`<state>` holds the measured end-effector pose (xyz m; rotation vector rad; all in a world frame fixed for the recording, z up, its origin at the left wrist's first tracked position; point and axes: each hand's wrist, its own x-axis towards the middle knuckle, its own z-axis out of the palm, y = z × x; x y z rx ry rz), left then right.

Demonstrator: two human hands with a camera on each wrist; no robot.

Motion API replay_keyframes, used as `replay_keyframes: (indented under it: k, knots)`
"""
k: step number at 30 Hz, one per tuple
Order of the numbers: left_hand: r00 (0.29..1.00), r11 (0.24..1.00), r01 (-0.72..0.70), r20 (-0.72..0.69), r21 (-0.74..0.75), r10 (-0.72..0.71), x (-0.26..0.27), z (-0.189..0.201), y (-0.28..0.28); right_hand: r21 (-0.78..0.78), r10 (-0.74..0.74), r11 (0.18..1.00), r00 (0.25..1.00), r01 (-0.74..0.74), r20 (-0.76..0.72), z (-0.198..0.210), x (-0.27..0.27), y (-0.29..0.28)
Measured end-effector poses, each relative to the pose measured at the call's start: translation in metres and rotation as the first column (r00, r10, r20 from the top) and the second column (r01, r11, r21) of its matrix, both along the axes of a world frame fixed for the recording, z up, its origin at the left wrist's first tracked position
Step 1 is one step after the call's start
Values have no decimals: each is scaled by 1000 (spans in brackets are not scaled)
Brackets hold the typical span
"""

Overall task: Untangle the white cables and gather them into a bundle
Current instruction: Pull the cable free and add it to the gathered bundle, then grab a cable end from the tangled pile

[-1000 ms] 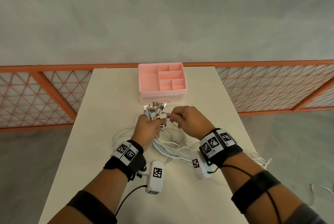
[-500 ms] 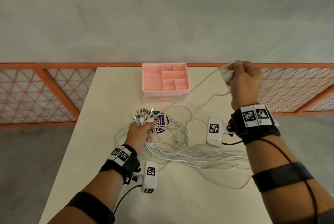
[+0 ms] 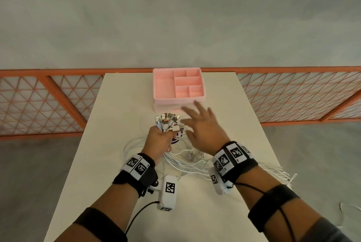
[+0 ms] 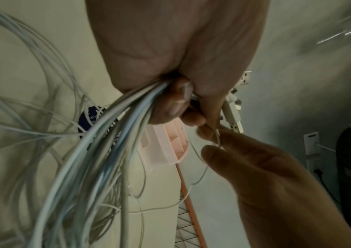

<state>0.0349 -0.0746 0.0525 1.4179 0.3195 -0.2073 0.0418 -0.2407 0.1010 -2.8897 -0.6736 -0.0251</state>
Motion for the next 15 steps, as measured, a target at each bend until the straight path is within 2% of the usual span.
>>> replay_keyframes:
  k: [2, 4, 7, 9, 11, 15]
  knots:
    - [1000, 1000, 6, 0, 9, -6, -2, 1, 1, 146, 78, 988, 987, -57, -143, -7, 0, 8]
    - [1000, 1000, 4, 2, 3, -4, -4, 1, 4, 262, 90, 964, 981, -43, -171, -5, 1, 10]
    - [1000, 999, -20, -8, -44, 20, -5, -1, 14, 412, 12, 906, 968, 95, -249, 7, 7, 0]
    - [998, 994, -55, -29, -90, 53, -4, -5, 22, 552, -122, 794, 955, 257, -269, 19, 15, -13]
    - [996, 991, -75, -46, -113, 70, -3, -8, 28, 658, -274, 662, 933, 358, -231, 30, 26, -29]
    - [995, 990, -85, -53, -112, 79, -1, -10, 29, 808, -484, 421, 856, 411, -183, 58, 43, -61]
